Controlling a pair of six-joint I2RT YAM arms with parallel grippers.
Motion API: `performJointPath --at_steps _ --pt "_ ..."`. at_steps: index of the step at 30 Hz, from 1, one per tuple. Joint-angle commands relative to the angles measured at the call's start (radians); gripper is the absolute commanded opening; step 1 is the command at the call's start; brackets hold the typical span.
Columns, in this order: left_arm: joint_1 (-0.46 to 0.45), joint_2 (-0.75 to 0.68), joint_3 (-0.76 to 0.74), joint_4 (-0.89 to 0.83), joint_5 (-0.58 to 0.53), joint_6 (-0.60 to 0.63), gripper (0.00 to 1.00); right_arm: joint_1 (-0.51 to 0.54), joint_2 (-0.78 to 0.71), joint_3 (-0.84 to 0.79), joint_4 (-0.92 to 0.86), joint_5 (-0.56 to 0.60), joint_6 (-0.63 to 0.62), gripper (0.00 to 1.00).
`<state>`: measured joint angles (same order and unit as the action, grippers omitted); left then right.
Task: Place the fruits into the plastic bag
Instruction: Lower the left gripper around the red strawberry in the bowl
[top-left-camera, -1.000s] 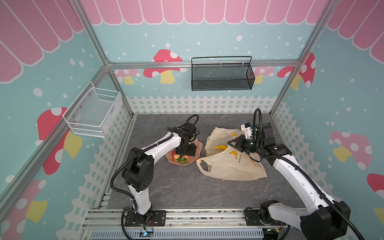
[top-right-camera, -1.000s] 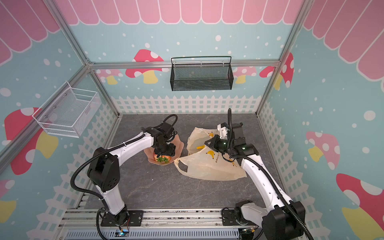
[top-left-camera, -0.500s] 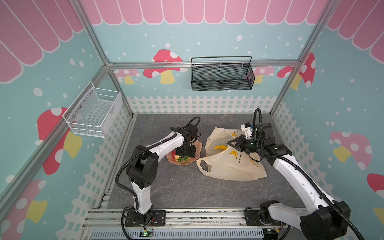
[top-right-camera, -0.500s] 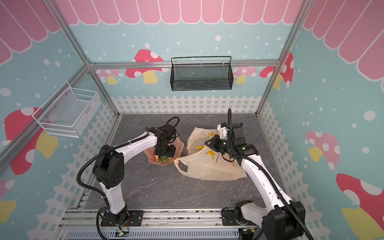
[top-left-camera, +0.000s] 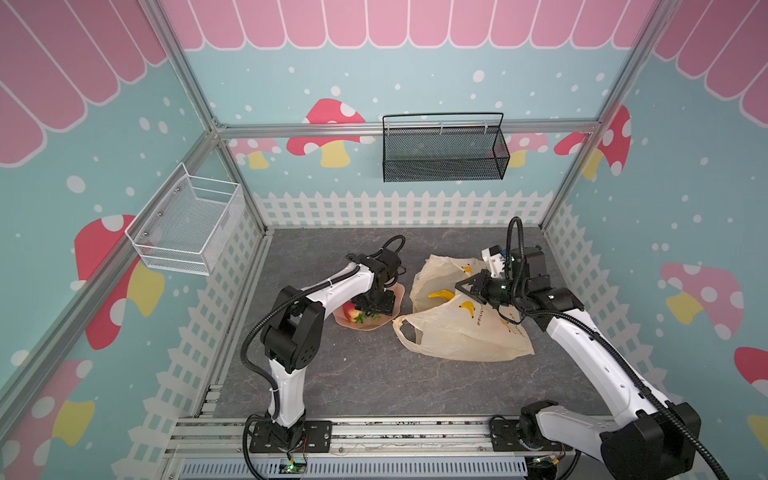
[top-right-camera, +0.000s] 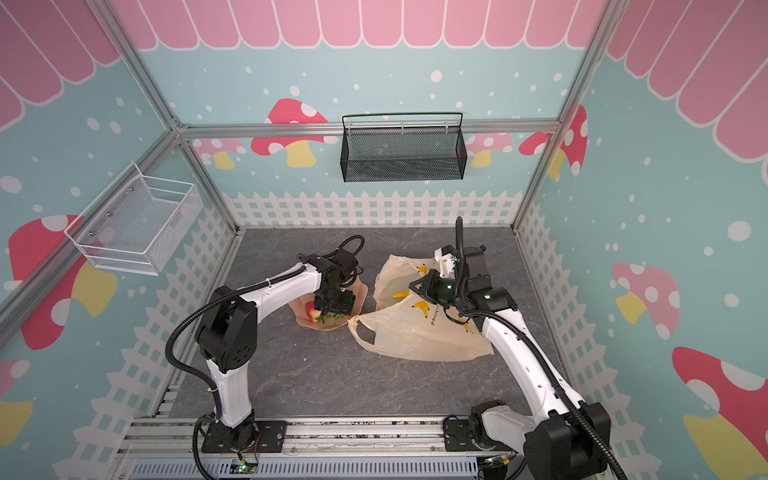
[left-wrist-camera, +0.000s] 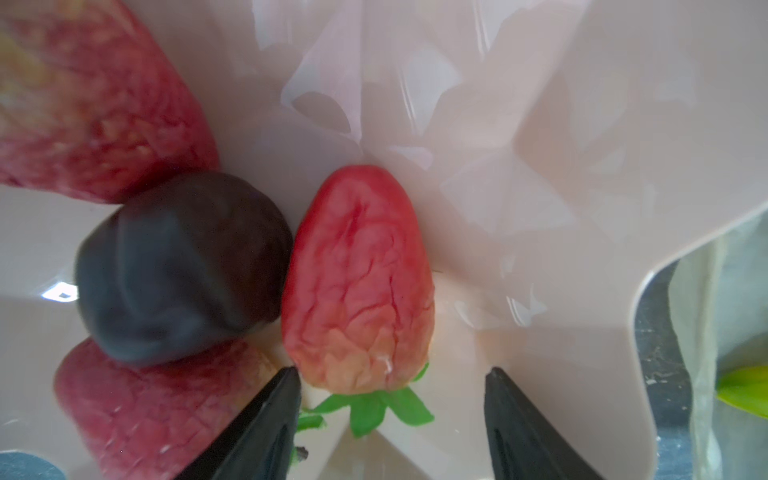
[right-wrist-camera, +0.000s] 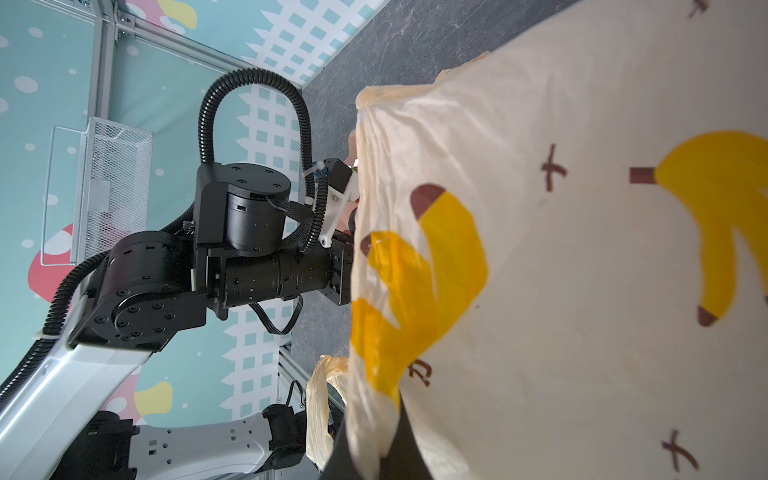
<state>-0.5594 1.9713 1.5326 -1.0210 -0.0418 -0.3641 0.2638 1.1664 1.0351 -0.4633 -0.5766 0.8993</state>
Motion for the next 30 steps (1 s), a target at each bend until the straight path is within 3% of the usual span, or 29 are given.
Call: performJointPath --at_steps 1,30 --pt "-0.004 0.025 0.027 -0.009 -0.021 -0.015 0.69 0.009 -0.02 -0.013 0.01 -0.001 0.009 0.0" --pt "0.0 0.096 0.087 0.034 -0.093 -0.04 0.6 0.009 -0.016 -0.013 0.019 -0.011 0.01 0.0"
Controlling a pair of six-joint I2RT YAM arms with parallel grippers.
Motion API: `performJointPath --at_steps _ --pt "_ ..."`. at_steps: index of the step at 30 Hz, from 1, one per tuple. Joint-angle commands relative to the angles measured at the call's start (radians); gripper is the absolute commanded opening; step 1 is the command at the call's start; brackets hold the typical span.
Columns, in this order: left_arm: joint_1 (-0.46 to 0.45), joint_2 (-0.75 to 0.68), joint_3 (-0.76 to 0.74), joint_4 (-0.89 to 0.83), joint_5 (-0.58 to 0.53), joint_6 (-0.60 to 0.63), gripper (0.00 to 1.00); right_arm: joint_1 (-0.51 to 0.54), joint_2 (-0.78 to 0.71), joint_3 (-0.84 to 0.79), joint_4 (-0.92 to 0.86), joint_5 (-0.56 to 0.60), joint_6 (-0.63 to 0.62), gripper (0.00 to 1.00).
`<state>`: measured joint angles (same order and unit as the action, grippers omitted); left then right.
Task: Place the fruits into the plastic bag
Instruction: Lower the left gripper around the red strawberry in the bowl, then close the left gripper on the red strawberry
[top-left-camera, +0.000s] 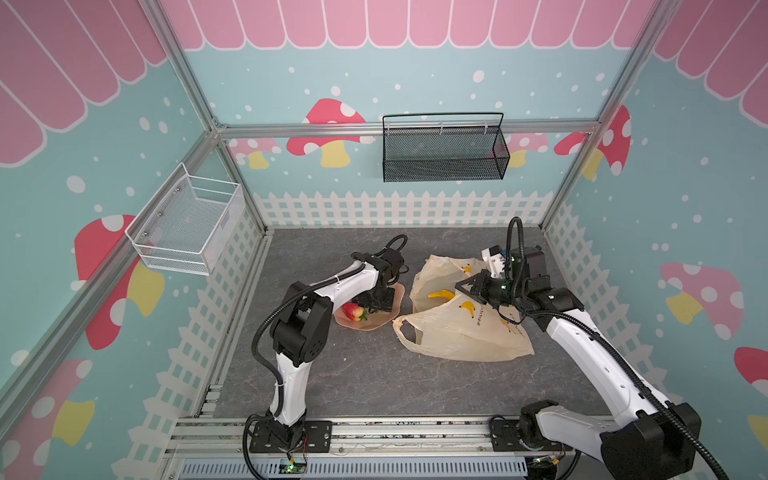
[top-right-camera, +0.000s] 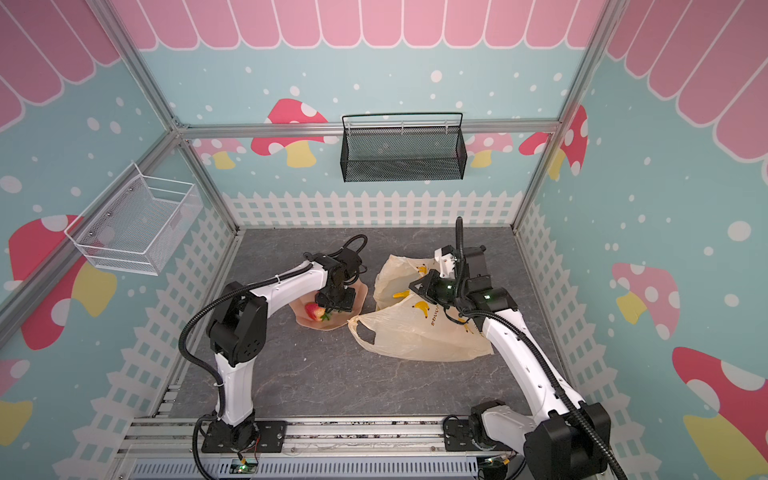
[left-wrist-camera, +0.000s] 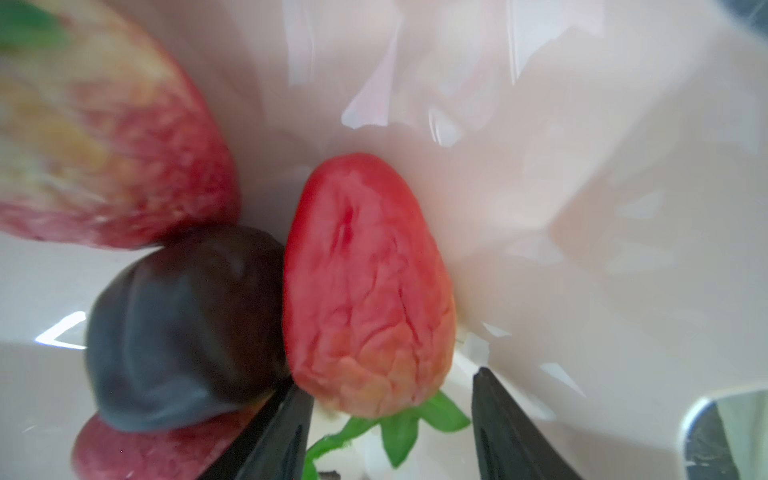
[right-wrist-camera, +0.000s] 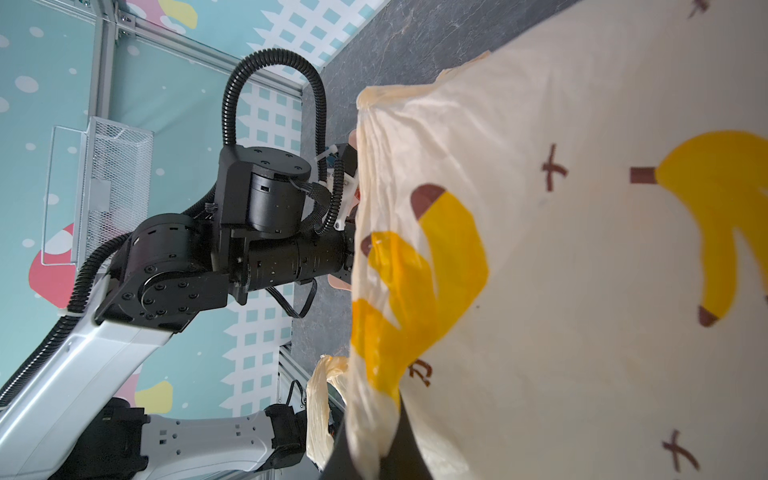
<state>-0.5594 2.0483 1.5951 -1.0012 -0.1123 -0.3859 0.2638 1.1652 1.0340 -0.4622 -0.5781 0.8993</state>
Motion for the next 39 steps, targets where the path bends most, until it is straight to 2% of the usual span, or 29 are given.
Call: performJointPath --at_steps 1,10,17,23,28,39 --pt "0.0 0.021 0.027 0.015 -0.021 -0.019 0.59 0.009 -0.015 -0.013 0.019 -0.009 0.01 0.0" --pt "0.001 0.025 0.025 0.016 -0.039 -0.024 0.57 0.009 -0.014 -0.011 0.02 -0.01 0.009 0.0" --pt "0.002 0.012 0.02 0.024 -0.028 -0.029 0.51 0.009 -0.012 -0.009 0.02 -0.011 0.01 0.0" --pt "0.0 -0.031 0.007 0.032 0.002 -0.067 0.59 0.01 -0.014 -0.009 0.021 -0.011 0.01 0.0" --pt "0.0 -0.053 0.005 0.037 0.013 -0.144 0.68 0.009 -0.009 -0.006 0.02 -0.014 0.01 0.0" --pt "0.009 -0.012 0.02 0.075 -0.037 -0.309 0.7 0.009 -0.018 -0.014 0.02 -0.016 0.006 0.0"
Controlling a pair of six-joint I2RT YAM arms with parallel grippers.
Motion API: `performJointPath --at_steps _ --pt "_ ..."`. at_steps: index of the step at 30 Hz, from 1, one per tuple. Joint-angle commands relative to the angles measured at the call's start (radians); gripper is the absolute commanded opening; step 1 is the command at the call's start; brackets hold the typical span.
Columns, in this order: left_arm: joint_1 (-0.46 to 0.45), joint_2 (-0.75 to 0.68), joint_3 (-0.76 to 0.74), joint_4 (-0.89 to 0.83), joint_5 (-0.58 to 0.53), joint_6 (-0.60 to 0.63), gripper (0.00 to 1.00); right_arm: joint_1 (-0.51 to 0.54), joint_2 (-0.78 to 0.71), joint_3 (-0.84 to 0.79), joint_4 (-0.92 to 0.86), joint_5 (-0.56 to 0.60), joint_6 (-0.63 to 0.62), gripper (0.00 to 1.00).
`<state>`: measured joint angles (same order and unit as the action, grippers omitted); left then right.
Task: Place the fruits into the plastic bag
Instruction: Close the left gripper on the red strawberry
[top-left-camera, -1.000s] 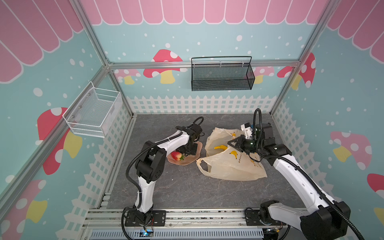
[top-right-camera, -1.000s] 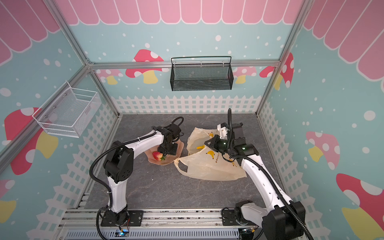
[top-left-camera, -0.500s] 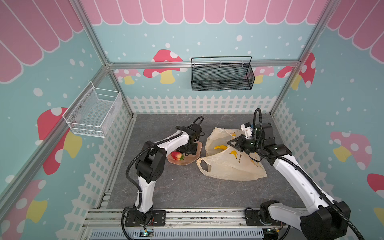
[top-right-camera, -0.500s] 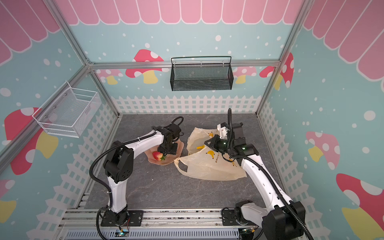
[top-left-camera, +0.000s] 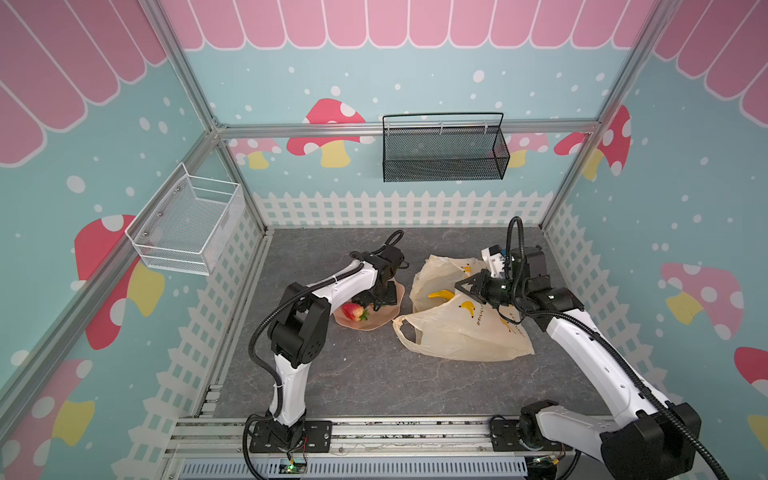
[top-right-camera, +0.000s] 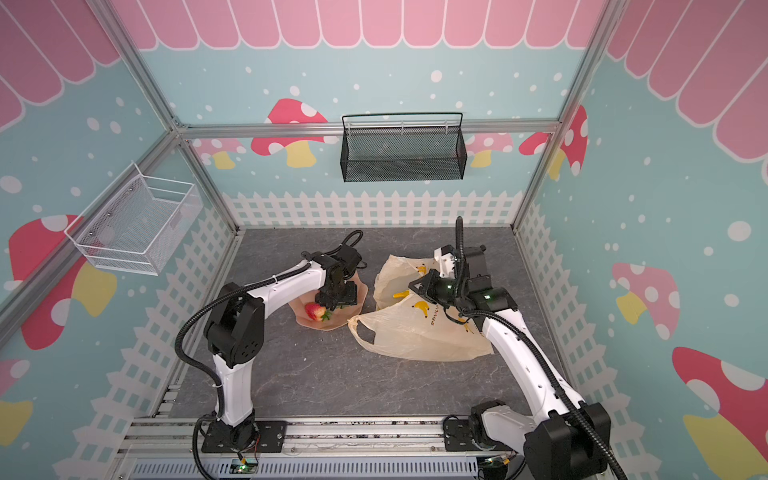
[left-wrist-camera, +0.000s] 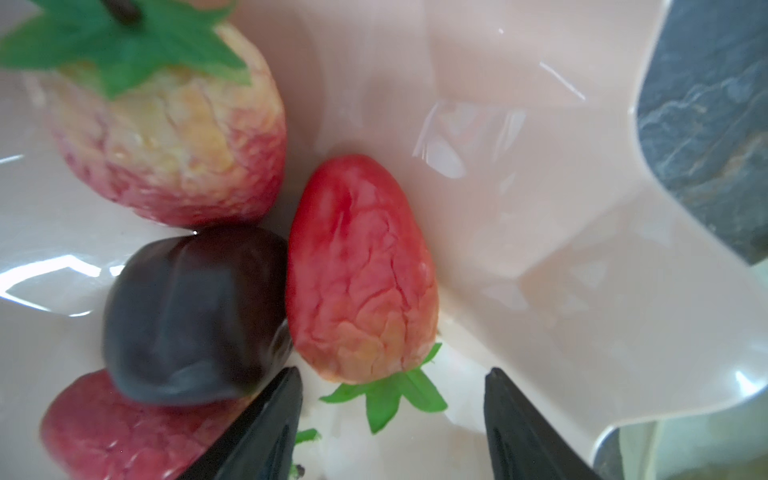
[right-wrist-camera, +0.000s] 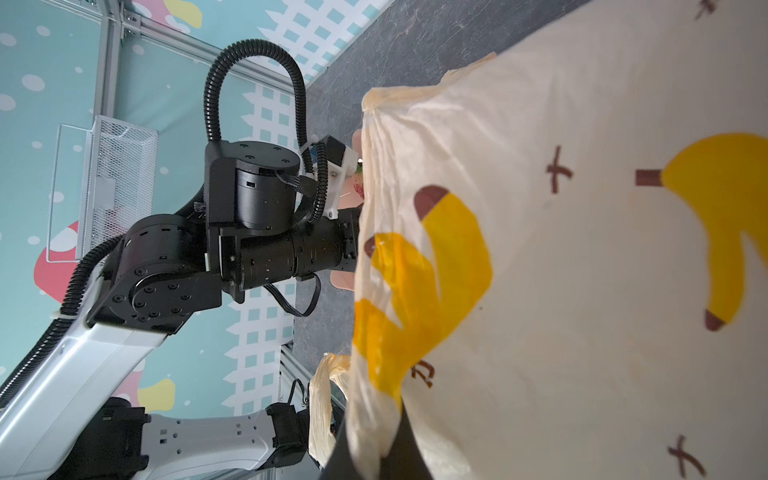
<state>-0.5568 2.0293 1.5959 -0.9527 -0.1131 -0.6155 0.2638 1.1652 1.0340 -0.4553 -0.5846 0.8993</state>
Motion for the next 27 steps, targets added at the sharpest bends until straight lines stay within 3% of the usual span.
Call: performJointPath --at_steps 1,18,27 --pt "0.008 0.009 0.019 0.029 -0.046 -0.088 0.71 0.009 -0.018 -0.014 0.014 -0.01 0.005 0.0" --pt "0.027 0.067 0.029 0.081 -0.037 -0.133 0.67 0.009 -0.011 -0.003 0.012 -0.023 -0.009 0.0" --pt "0.024 0.049 0.025 0.09 -0.031 -0.109 0.53 0.009 -0.006 -0.001 0.011 -0.021 -0.007 0.0"
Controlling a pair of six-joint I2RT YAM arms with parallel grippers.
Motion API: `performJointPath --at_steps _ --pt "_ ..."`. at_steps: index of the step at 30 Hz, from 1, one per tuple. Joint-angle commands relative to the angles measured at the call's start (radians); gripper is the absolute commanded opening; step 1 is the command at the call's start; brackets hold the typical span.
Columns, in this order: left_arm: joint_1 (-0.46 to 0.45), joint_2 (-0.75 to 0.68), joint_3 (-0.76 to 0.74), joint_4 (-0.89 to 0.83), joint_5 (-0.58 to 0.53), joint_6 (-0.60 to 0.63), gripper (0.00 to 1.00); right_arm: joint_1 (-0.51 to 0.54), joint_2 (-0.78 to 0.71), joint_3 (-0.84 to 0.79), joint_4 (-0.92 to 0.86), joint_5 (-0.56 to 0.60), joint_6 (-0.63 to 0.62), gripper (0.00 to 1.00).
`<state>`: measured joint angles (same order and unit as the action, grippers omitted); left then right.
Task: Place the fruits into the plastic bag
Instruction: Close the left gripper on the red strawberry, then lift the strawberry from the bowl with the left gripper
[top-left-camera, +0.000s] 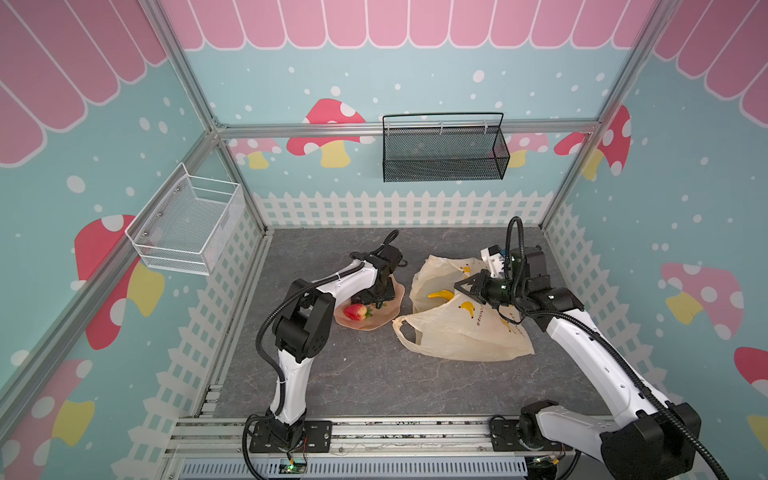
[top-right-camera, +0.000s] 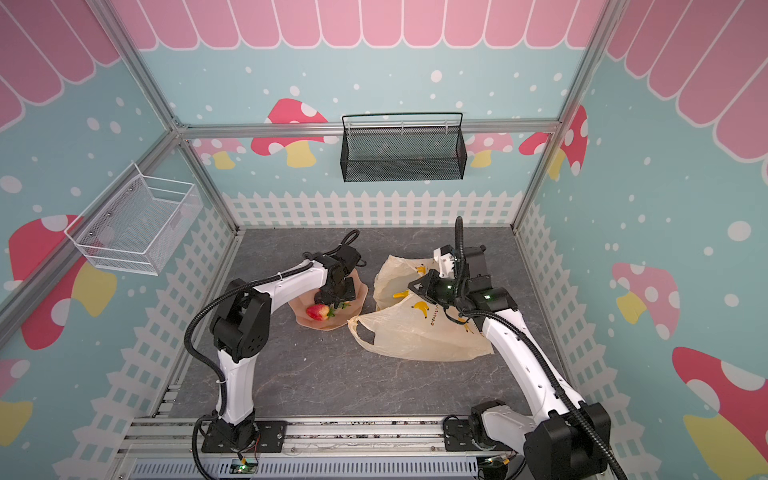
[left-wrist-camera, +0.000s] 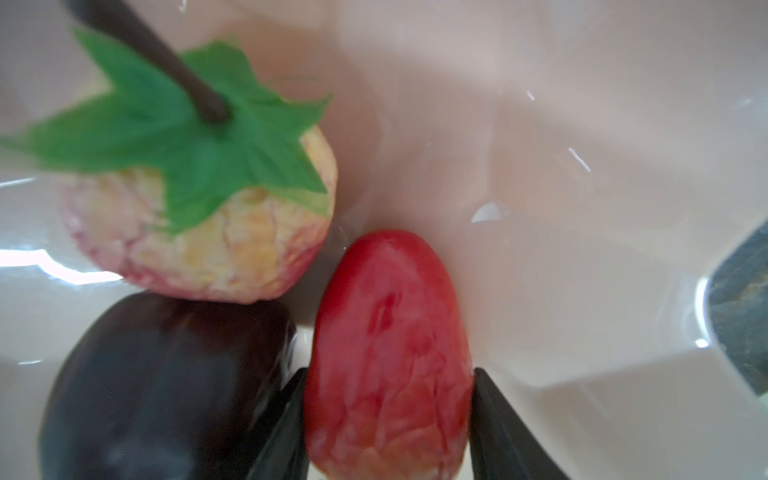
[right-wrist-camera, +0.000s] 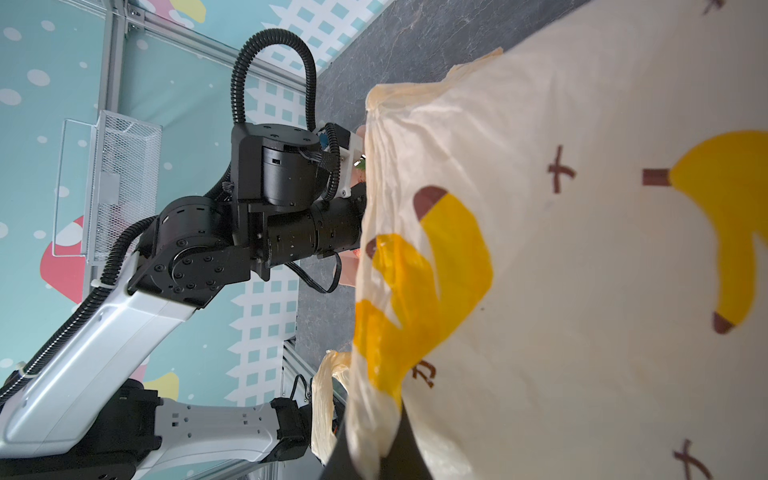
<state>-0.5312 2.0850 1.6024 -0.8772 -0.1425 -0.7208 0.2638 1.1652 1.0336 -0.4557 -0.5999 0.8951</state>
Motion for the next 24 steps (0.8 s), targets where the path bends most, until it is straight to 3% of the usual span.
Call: performJointPath --at_steps 1,14,24 --pt "0.0 -0.013 0.017 0.015 -0.001 0.004 0.52 0.009 -0.007 -0.001 0.012 -0.004 -0.003 0.0" --pt "-0.01 -0.205 0.008 0.012 0.002 0.114 0.45 0.009 -0.012 -0.007 0.011 0.006 0.005 0.0" --pt "-0.013 -0.343 -0.038 0.04 0.097 0.274 0.41 0.01 0.005 0.009 0.008 0.009 -0.008 0.0"
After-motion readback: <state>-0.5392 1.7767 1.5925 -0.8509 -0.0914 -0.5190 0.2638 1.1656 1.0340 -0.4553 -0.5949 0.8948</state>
